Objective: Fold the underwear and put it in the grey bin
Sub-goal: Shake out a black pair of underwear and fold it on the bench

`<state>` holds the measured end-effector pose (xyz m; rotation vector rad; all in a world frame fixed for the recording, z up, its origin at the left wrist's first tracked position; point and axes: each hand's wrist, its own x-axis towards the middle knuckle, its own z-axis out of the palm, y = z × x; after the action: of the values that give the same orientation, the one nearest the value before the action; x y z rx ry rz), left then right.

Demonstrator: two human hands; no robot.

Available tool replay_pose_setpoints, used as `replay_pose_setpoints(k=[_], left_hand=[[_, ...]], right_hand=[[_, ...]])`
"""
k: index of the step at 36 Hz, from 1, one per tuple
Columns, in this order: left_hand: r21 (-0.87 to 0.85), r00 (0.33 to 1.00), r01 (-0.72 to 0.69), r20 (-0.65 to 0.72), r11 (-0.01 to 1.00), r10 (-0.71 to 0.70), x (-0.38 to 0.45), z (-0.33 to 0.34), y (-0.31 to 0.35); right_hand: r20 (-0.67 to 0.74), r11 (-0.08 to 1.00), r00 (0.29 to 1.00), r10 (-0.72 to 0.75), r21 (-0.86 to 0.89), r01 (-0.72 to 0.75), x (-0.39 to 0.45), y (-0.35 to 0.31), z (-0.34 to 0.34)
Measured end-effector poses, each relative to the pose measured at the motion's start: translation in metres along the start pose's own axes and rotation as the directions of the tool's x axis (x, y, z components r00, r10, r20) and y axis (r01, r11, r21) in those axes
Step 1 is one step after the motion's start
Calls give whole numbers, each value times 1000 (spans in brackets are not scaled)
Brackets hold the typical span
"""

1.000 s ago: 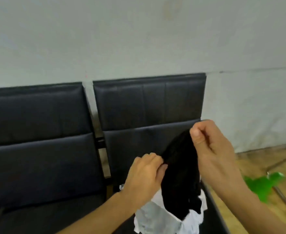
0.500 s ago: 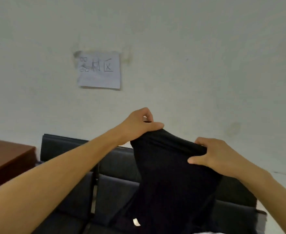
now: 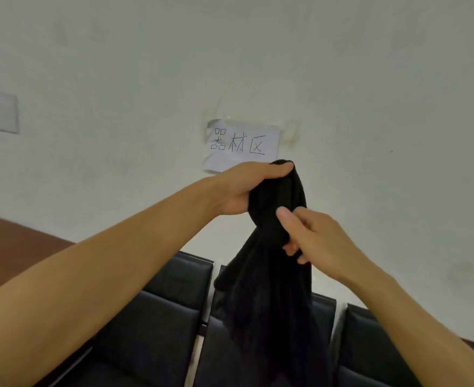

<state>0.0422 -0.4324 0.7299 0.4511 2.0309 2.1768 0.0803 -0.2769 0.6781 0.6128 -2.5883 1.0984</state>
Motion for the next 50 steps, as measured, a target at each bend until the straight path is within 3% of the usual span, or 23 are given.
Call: replay_pose_setpoints(k=[3, 6, 8, 10, 13, 16, 20, 23, 27, 29, 31, 33, 38, 44, 46, 50], left_hand=[[-77, 1000, -15, -6, 997, 14, -1, -27, 12], [-118, 998, -39, -46, 992, 34, 1, -48, 19], [-82, 995, -75, -75, 994, 69, 4, -64, 25], [-54, 981, -115, -163, 992, 105, 6, -75, 31], [-128, 958, -146, -264, 981, 108, 7, -90, 35], [-211, 958, -168, -266, 963, 109, 8, -104, 37], [-200, 956, -188, -263, 962, 132, 13, -109, 37], [-147, 936, -196, -323, 970, 140, 17, -113, 35], [9, 837, -272, -491, 962, 241, 23, -128, 39], [44, 821, -255, -518, 966, 240, 28, -140, 36], [35, 817, -226, -537, 973, 209, 33, -152, 31], [-46, 829, -223, -534, 974, 165, 37, -159, 26], [-214, 908, -212, -403, 953, 112, 49, -155, 17], [-302, 951, -223, -275, 927, 139, 61, -140, 23], [-323, 955, -233, -253, 917, 153, 64, -138, 26], [-219, 932, -257, -312, 941, 181, 71, -149, 27]], right_hand=[[132, 976, 989, 74, -215, -45, 17, -20, 26], [25, 951, 995, 99, -297, -87, 35, -21, 42], [-102, 972, 990, 94, -207, -113, 49, -21, 48], [-128, 990, 984, 127, -41, -134, 59, -25, 46], [-13, 983, 992, 122, 141, -119, 65, -35, 47], [148, 991, 987, 62, 113, -79, 75, -42, 65], [5, 973, 996, -87, 216, 84, 101, -56, 85], [-161, 947, 987, -26, 311, 76, 118, -62, 89], [-294, 958, 956, 10, 278, 75, 142, -52, 82], [-316, 898, 945, 85, 435, 65, 149, -47, 72], [-252, 763, 957, 145, 644, 54, 152, -43, 62], [-122, 700, 989, 82, 714, 30, 153, -42, 59], [152, 938, 986, -70, 347, 13, 157, -40, 79], [-182, 988, 973, -142, 41, 152, 188, -34, 86], [-252, 983, 959, -129, 94, 157, 195, -32, 78], [-370, 897, 927, 65, 428, 108, 214, -29, 57]])
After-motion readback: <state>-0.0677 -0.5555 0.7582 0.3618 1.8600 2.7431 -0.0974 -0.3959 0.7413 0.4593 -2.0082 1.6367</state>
